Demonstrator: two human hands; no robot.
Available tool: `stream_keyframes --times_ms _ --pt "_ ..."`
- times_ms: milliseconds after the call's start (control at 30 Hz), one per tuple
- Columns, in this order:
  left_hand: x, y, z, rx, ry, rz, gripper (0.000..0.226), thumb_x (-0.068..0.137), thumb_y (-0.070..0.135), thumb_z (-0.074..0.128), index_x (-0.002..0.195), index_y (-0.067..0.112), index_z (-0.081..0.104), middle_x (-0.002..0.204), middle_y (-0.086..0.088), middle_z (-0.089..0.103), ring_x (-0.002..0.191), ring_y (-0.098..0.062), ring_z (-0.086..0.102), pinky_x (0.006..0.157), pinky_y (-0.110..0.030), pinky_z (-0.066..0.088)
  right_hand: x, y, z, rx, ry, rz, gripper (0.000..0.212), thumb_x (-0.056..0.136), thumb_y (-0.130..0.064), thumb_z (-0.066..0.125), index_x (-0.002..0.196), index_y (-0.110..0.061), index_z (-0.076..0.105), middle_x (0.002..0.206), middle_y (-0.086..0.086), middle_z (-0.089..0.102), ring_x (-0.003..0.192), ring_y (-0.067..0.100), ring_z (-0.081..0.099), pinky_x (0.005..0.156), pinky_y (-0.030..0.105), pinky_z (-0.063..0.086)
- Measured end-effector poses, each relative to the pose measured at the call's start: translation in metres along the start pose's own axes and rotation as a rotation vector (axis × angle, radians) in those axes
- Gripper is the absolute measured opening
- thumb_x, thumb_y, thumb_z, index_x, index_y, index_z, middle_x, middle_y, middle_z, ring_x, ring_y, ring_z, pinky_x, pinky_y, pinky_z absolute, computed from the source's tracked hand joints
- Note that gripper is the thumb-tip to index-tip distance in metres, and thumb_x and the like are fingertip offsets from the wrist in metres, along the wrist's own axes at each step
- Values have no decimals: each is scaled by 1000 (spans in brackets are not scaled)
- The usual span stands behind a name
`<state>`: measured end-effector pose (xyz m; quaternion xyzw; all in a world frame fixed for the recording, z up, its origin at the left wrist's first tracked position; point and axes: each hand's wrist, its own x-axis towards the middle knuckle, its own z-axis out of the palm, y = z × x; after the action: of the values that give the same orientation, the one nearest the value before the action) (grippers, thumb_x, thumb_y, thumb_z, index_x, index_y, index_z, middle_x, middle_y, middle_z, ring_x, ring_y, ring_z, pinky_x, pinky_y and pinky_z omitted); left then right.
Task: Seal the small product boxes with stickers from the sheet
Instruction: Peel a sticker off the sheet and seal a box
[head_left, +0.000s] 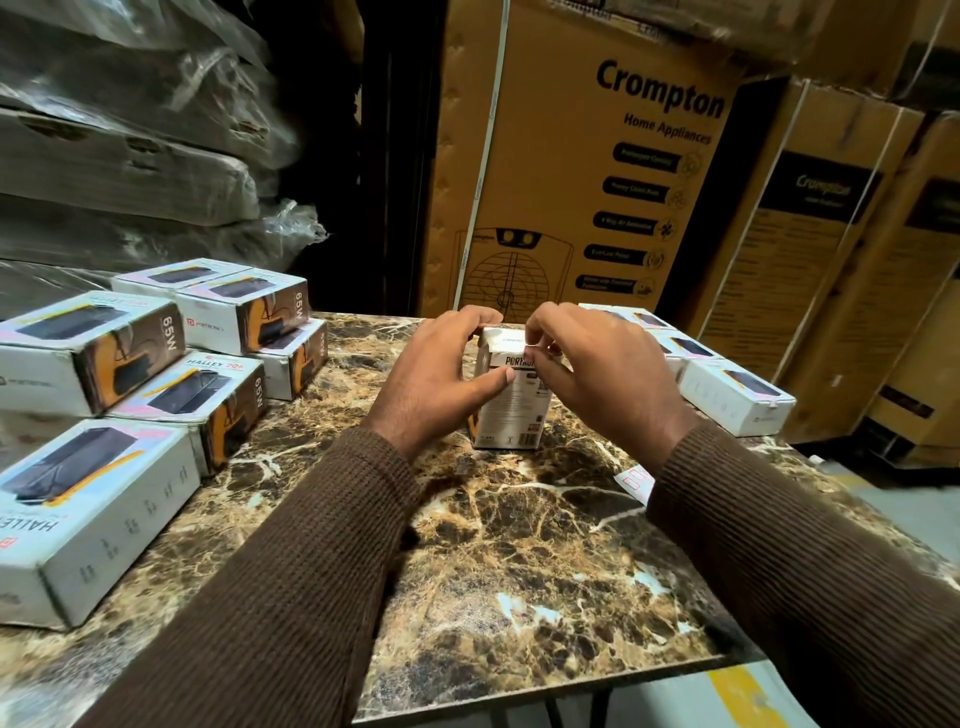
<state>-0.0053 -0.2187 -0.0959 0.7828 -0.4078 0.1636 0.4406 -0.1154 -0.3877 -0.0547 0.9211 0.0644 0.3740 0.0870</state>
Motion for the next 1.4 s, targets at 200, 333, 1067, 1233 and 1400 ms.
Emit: stream_keyframes --times_ms 200,333,1067,1233,1400 --pt "1 1 1 8 -3 -8 57 92 39 76 143 24 55 141 6 59 132 -14 51 111 -49 46 -10 0 12 -29 67 34 20 107 -32 54 109 -16 66 99 -1 63 85 17 57 62 37 53" --pt "1 0 1 9 -1 -13 57 92 38 77 143 23 55 141 6 59 131 -14 51 109 -48 47 -10 0 14 -16 75 39 21 106 -32 57 109 -15 69 100 -1 64 87 17 57 61 35 52" --pt "1 -1 0 11 -2 -9 58 92 41 76 143 23 56 139 5 59 130 -15 51 108 -48 48 -8 3 13 109 29 79 16 101 -41 59 110 -30 66 100 -10 57 92 12 54 64 33 50" --pt "2 1 1 12 -5 -16 58 92 40 77 144 23 55 142 5 58 132 -15 49 110 -48 46 -8 9 15 157 32 101 15 100 -37 63 109 -26 69 101 -10 61 94 11 56 68 29 47" --pt "1 0 1 4 -7 -22 56 92 40 77 142 24 56 141 5 58 132 -15 49 110 -49 46 -6 11 19 275 46 167 6 96 -26 72 101 -25 75 97 -12 64 93 10 60 74 36 57"
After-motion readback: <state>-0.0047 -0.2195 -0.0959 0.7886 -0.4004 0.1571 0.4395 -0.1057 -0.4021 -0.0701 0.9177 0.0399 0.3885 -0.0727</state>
